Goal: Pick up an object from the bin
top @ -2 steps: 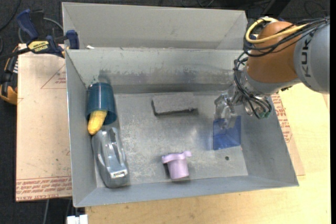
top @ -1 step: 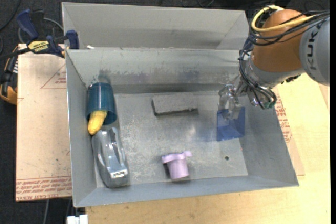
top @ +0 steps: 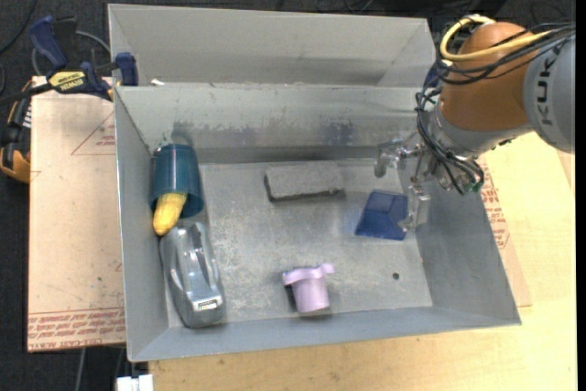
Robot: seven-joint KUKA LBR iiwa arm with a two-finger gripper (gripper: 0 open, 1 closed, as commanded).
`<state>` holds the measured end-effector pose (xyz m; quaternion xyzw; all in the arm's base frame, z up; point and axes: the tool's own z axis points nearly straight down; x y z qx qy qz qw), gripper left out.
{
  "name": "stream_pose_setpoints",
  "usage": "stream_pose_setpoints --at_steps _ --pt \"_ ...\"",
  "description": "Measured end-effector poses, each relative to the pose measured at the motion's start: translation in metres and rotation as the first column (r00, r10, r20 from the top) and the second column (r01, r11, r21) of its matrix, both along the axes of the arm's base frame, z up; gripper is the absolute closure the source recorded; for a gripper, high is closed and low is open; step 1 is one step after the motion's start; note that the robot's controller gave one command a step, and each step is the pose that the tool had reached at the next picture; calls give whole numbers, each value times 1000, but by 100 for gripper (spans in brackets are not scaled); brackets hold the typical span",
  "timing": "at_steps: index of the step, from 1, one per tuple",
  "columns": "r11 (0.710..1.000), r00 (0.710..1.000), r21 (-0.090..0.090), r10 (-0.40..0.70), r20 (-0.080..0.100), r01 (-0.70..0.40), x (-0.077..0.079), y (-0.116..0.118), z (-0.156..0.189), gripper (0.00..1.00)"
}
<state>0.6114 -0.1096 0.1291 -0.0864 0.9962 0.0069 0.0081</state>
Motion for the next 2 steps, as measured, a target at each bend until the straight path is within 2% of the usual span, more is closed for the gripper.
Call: stream_pose_setpoints --at_steps 1,2 --pt "1000 1000 0 17 -1 -17 -1 -2 -3 0" --pt "964 964 -4 264 7 -264 17 -4 -19 100"
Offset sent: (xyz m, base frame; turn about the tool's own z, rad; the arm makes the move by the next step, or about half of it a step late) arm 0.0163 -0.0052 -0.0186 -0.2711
